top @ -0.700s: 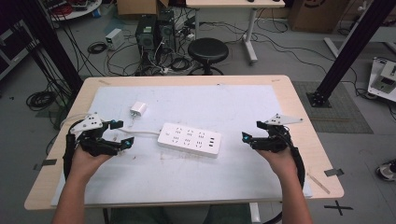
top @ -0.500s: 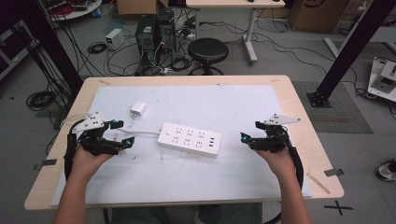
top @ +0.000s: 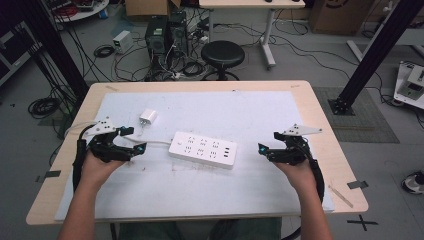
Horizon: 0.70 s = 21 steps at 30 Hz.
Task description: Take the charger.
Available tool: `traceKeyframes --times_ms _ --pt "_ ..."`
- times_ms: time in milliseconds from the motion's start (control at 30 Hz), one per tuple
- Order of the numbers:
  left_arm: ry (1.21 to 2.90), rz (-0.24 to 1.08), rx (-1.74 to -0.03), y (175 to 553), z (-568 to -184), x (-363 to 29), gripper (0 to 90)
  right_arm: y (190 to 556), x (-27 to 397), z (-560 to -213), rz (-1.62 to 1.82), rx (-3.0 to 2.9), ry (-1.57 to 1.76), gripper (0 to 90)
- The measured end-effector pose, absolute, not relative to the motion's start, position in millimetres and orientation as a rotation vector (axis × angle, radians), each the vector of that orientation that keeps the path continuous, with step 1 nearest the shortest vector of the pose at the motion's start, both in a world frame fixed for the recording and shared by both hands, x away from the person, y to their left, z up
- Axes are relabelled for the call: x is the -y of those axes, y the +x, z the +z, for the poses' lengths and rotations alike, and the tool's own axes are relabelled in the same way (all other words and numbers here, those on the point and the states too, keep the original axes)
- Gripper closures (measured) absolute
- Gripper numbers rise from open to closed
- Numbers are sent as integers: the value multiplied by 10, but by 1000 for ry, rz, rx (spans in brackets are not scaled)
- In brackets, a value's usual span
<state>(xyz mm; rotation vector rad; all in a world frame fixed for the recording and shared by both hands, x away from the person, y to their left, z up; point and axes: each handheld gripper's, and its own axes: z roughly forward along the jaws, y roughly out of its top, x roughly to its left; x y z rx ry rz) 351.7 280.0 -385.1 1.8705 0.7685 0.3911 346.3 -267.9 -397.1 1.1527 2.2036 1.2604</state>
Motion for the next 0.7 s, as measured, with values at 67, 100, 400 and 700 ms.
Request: traceKeyframes --times_ms 67,100,400,700 --pt "1851 391 -771 3542 -3825 -2796 144 3462 2681 -3966 1264 -2203 1154 200" --pt "1851 391 -771 3542 -3825 -2796 144 3462 2681 -3966 1264 -2203 1154 200" --pt "1861 403 -801 3766 -3664 -2728 144 3447 2647 -3981 1261 -2219 1144 200" --pt "1812 417 -915 3944 -3726 -2831 145 3423 2663 -4005 1255 -2218 1150 200"
